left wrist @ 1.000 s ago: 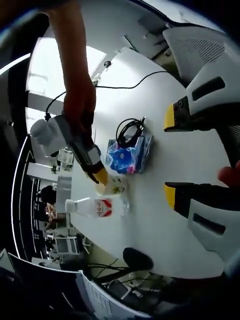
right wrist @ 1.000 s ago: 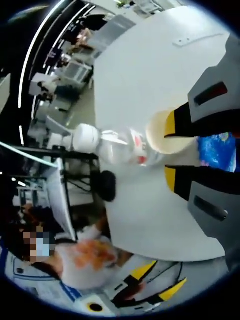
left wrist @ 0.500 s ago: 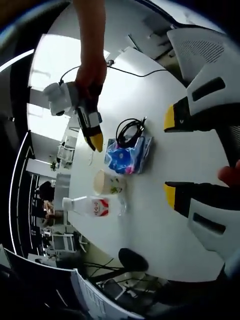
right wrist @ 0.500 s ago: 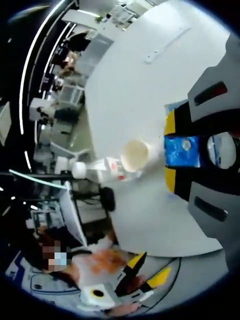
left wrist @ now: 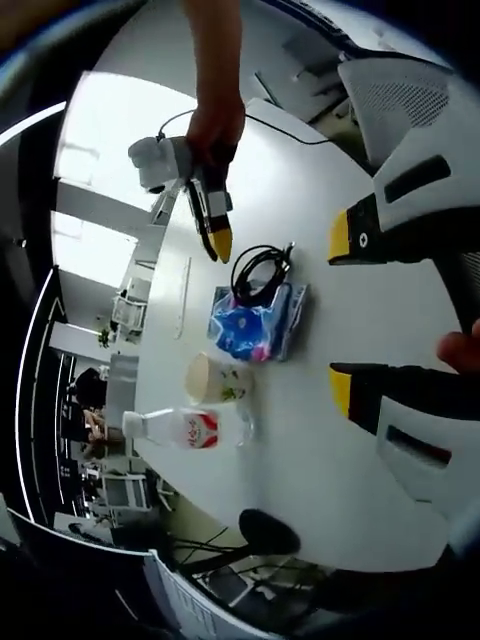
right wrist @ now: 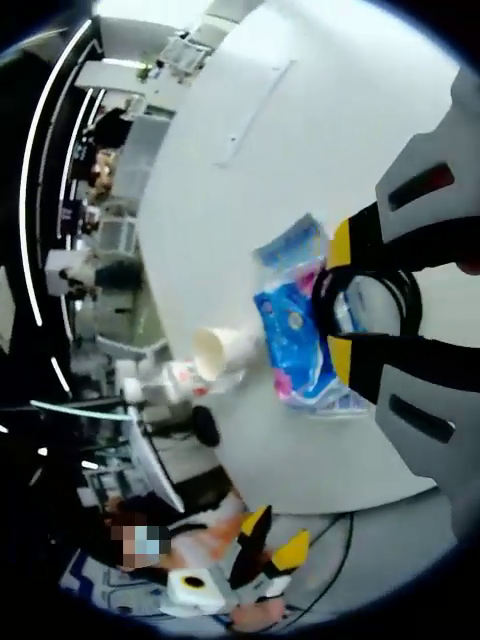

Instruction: Arrange the tabletop items into an orderly group along one side of the table until the central work area is clear of visible clutter.

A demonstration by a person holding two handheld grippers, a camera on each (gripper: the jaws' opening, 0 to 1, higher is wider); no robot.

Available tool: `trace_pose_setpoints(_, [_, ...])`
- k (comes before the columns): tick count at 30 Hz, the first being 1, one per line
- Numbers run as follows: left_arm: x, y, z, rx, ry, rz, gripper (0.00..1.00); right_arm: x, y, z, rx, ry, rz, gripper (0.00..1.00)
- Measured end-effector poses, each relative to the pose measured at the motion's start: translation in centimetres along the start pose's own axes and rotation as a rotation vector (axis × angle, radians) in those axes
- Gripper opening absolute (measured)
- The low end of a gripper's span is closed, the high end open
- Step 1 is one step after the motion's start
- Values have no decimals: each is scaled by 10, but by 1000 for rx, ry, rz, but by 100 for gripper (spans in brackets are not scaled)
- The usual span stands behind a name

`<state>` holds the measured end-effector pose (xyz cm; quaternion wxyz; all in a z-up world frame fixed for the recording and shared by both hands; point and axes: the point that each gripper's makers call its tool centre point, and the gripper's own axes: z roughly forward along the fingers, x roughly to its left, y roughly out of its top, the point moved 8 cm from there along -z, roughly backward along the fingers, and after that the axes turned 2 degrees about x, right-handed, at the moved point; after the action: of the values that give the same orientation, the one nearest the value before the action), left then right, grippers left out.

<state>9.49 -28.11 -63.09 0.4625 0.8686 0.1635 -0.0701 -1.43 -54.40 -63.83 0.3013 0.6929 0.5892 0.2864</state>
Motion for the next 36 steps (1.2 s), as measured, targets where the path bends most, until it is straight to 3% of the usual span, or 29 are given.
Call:
trace_pose_setpoints(16, [-4, -1, 3, 2, -3, -20, 37, -9, -42, -25, -4, -65, 147, 20])
trace_pose_setpoints(27, [-8, -2, 4, 7, -7, -14, 37, -8, -65, -29, -3, -77, 232, 20])
trace_pose_setpoints(36, [-9, -1, 5, 9, -11, -10, 37, -9, -74, -29, 1, -84, 277, 19])
